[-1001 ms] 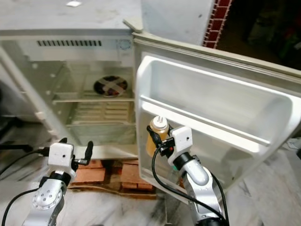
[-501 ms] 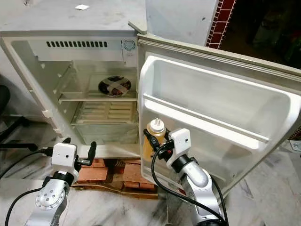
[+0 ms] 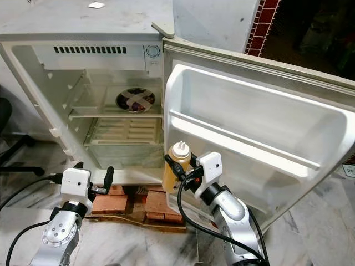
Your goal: Restocking fridge
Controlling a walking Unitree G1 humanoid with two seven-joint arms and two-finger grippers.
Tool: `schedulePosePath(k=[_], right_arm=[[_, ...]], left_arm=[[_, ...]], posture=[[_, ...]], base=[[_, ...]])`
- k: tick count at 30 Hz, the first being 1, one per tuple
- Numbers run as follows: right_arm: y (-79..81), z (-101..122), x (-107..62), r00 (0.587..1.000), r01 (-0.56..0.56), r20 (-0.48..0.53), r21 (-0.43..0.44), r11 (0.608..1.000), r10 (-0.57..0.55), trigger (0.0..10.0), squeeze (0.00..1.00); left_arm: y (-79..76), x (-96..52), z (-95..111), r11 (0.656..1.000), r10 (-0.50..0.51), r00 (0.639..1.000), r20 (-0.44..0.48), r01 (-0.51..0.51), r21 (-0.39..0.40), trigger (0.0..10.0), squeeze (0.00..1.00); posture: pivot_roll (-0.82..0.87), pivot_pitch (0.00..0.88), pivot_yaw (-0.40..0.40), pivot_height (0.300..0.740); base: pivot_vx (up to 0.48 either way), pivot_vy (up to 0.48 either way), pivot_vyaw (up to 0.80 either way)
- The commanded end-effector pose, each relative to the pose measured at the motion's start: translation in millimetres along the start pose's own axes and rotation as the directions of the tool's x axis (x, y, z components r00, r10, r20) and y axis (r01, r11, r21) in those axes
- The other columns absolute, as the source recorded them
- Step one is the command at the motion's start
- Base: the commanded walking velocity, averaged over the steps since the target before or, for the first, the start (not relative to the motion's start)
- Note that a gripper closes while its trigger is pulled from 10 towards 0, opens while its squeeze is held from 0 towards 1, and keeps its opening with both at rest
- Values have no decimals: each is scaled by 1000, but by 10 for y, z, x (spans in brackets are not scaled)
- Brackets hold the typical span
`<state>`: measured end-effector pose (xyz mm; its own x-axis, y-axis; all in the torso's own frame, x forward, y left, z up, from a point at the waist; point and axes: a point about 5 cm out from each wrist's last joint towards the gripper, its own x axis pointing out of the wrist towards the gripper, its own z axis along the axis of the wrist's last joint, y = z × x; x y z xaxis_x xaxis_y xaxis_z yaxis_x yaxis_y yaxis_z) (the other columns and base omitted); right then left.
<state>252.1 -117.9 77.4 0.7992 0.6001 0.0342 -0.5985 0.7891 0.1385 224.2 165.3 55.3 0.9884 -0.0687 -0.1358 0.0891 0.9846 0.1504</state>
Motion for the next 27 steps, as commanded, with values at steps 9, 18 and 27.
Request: schedulePosePath(k=[9, 18, 27], right_arm=[[28, 41, 8, 1000, -9, 15, -9, 1000, 10, 10000, 0], [3, 38, 26, 1000, 16, 14, -14, 1000, -16, 10000, 0], [-100, 36, 51, 994, 111, 4, -10, 994, -110, 10000, 0]], left_arm=[[-6, 2, 19, 1000, -2, 1000, 2, 2, 12, 10000, 0], [7, 8, 29, 1000, 6, 1000, 5, -6, 15, 10000, 0], [51, 25, 44, 999, 35, 999, 6, -35, 27, 10000, 0]], posture=[[5, 0, 6, 651], [5, 0, 8, 631], [11, 0, 5, 631]], base=[[0, 0, 0], [0, 0, 0], [0, 0, 0]])
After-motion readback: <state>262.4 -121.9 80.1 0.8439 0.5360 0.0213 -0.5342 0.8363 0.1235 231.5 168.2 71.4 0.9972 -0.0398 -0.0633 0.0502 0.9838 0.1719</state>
